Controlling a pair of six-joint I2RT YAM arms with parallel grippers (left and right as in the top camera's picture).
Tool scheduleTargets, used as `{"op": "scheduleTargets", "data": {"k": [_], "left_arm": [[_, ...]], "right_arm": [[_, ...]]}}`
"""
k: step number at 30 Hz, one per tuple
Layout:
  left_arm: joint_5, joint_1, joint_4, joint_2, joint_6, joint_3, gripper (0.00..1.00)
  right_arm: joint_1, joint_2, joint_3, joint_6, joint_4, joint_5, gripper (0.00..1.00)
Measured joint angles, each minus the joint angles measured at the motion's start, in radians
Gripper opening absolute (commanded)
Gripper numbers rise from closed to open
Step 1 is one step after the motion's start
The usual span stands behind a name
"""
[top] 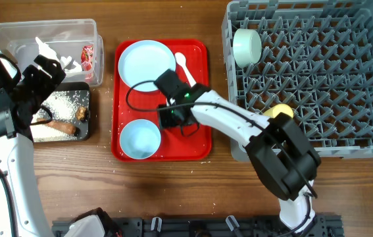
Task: Sort waste into correct bins and load items into the dishwasher rack
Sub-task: 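Reach the right gripper to the light-blue bowl and grasp its rim, then place the light-blue bowl in the dish rack beside the green bowl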
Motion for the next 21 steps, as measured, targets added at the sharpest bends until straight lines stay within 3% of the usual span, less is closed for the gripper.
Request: {"op": "scheduleTargets", "data": {"k": [5, 12, 14, 17, 21], "left_arm": [[0.0, 0.0, 0.0, 0.0, 0.0, 0.0, 1.0], [0.0, 0.0, 0.0, 0.0, 0.0, 0.0, 1.0], [0.0, 0.0, 0.0, 0.0, 0.0, 0.0, 1.0], [0.0, 0.0, 0.0, 0.0, 0.0, 0.0, 1.0], [0.0, 0.0, 0.0, 0.0, 0.0, 0.0, 1.0]], "right_arm": [[-0.025, -0.069, 0.016, -0.121, 0.002, -0.055, 0.5], [0.072, -0.05, 0.021, -0.222, -0.035, -0.072, 0.36], [0.08, -0.011, 0.021, -0.22, -0.046, -0.069, 0.31], [0.078, 0.024, 0.021, -0.208, -0.05, -0.056, 0.05], [0.077, 0.024, 0.022, -0.194, -0.049, -0.04, 0.04]]}}
